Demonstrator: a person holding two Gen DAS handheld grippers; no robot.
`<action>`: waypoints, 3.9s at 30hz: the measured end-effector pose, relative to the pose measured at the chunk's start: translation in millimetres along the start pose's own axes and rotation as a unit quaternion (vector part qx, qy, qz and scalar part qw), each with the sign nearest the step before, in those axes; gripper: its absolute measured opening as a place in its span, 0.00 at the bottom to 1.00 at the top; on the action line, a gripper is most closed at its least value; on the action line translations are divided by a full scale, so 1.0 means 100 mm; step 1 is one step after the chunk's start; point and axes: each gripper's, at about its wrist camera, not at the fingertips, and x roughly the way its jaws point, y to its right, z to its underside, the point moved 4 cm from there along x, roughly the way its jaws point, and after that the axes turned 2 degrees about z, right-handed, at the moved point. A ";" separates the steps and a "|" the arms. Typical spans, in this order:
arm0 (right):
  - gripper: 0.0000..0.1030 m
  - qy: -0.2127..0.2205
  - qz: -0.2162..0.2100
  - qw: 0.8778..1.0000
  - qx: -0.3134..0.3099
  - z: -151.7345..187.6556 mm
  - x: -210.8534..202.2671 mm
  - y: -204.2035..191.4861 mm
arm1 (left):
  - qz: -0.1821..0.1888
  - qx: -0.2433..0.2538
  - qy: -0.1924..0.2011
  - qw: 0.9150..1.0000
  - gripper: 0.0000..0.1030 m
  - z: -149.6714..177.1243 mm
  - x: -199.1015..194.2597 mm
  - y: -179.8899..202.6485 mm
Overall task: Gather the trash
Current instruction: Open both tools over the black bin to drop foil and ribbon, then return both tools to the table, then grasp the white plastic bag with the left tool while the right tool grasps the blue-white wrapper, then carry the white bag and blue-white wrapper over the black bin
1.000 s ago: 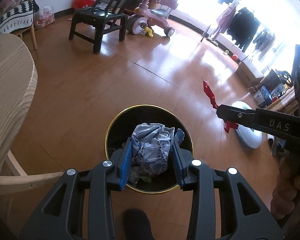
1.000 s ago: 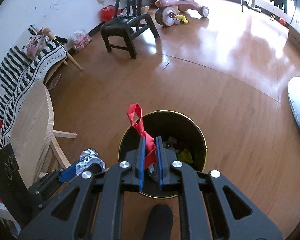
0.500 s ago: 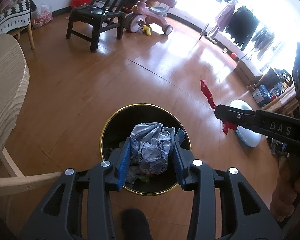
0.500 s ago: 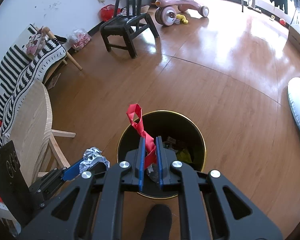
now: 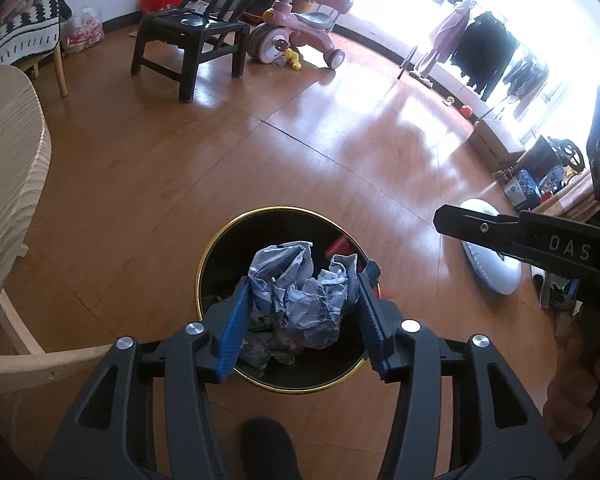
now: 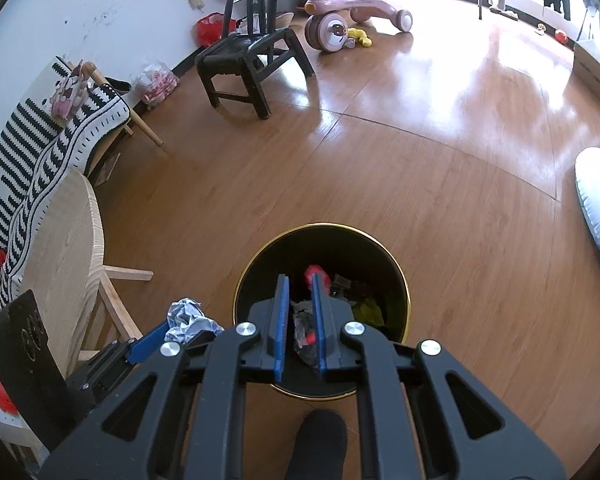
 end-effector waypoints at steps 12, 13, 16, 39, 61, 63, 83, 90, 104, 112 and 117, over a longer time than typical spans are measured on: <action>0.63 0.019 0.003 1.000 -0.001 -0.04 -0.08 0.00 | 0.003 -0.003 0.008 1.000 0.75 -0.01 0.01 0.03; 0.63 0.019 0.002 1.000 0.000 -0.03 -0.09 -0.01 | 0.004 -0.004 0.008 1.000 0.76 -0.01 0.00 0.03; 0.63 0.018 0.003 1.000 -0.002 -0.02 -0.08 -0.02 | 0.004 -0.006 0.007 1.000 0.78 -0.01 0.01 0.03; 0.74 0.035 -0.040 0.994 -0.094 0.03 -0.18 -1.34 | -0.124 -0.031 0.091 0.988 0.91 0.03 -1.36 -1.13; 0.77 0.003 -0.171 0.934 -0.313 1.07 0.23 -5.03 | -0.370 -0.185 0.159 0.896 0.92 0.87 -3.70 -4.22; 0.77 0.000 -0.179 0.927 -0.329 1.18 0.30 -5.29 | -0.375 -0.198 0.159 0.891 0.92 0.92 -3.75 -4.45; 0.77 -0.025 -0.192 0.894 -0.404 1.51 1.08 -6.56 | -0.343 -0.189 0.141 0.909 0.60 0.71 -3.45 -5.03; 0.77 -0.024 -0.197 0.885 -0.421 1.59 1.19 -6.85 | -0.344 -0.215 0.149 0.902 0.59 0.81 -3.64 -5.06; 0.33 -0.014 -0.195 0.874 -0.446 1.75 1.14 -7.08 | -0.363 -0.271 0.149 0.879 0.59 1.21 -4.08 -5.21; 0.32 0.012 -0.185 0.876 -0.444 1.68 0.84 -6.83 | -0.357 -0.258 0.151 0.885 0.59 1.19 -4.09 -4.94; 0.32 0.038 -0.176 0.882 -0.435 1.52 0.55 -6.48 | -0.350 -0.236 0.156 0.893 0.59 1.09 -4.05 -4.67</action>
